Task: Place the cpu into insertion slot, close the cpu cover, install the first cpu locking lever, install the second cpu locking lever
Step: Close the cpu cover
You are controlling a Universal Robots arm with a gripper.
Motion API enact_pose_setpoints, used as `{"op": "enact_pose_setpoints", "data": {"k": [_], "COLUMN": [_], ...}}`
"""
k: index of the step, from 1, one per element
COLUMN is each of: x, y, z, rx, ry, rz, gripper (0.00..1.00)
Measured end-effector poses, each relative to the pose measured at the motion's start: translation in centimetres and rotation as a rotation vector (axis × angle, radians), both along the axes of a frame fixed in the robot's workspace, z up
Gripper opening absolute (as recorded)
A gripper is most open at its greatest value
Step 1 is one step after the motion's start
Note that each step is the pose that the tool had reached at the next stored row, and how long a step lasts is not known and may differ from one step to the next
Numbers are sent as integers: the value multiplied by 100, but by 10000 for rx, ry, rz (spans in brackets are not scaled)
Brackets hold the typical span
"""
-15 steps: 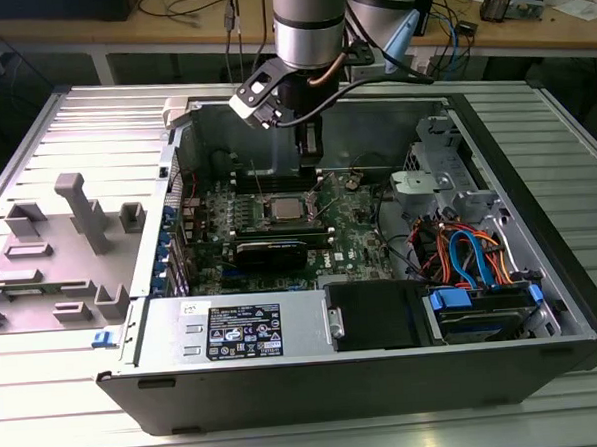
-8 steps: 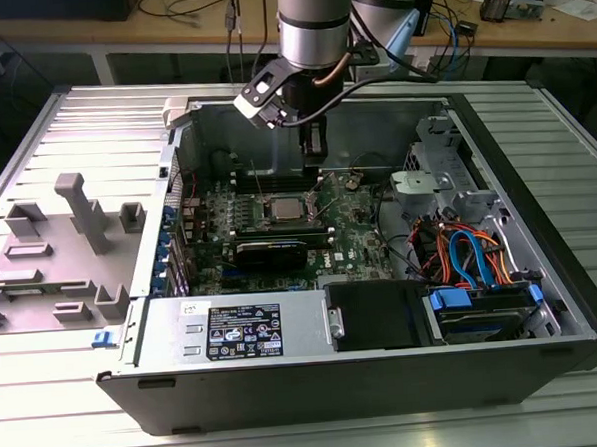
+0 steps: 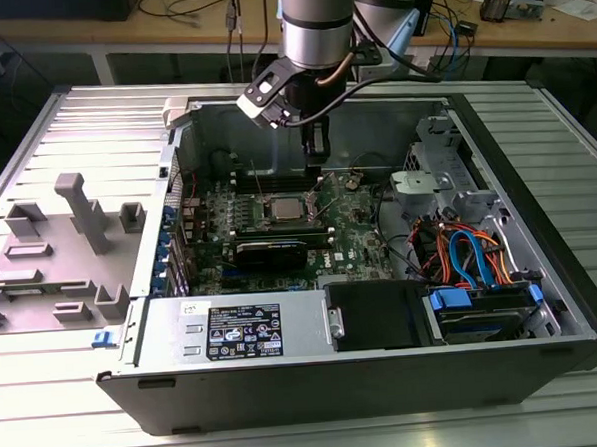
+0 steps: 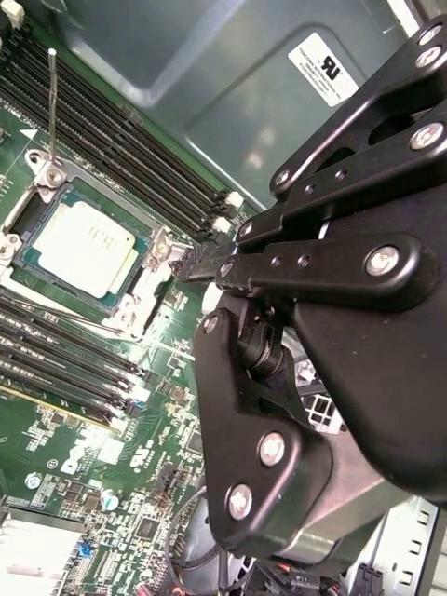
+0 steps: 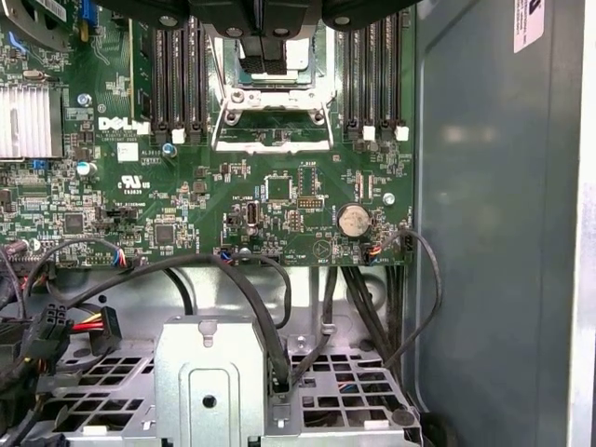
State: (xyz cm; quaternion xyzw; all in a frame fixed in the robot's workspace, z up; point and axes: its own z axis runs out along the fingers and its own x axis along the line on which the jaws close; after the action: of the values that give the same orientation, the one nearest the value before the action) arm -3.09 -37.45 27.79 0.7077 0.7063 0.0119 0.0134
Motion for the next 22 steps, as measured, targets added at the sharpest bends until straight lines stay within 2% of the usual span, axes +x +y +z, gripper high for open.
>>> {"op": "enact_pose_setpoints", "data": {"k": [22], "x": [135], "y": [1], "z": [0], "rx": [-1], "ry": [0], "rz": [0], "gripper": [11]}}
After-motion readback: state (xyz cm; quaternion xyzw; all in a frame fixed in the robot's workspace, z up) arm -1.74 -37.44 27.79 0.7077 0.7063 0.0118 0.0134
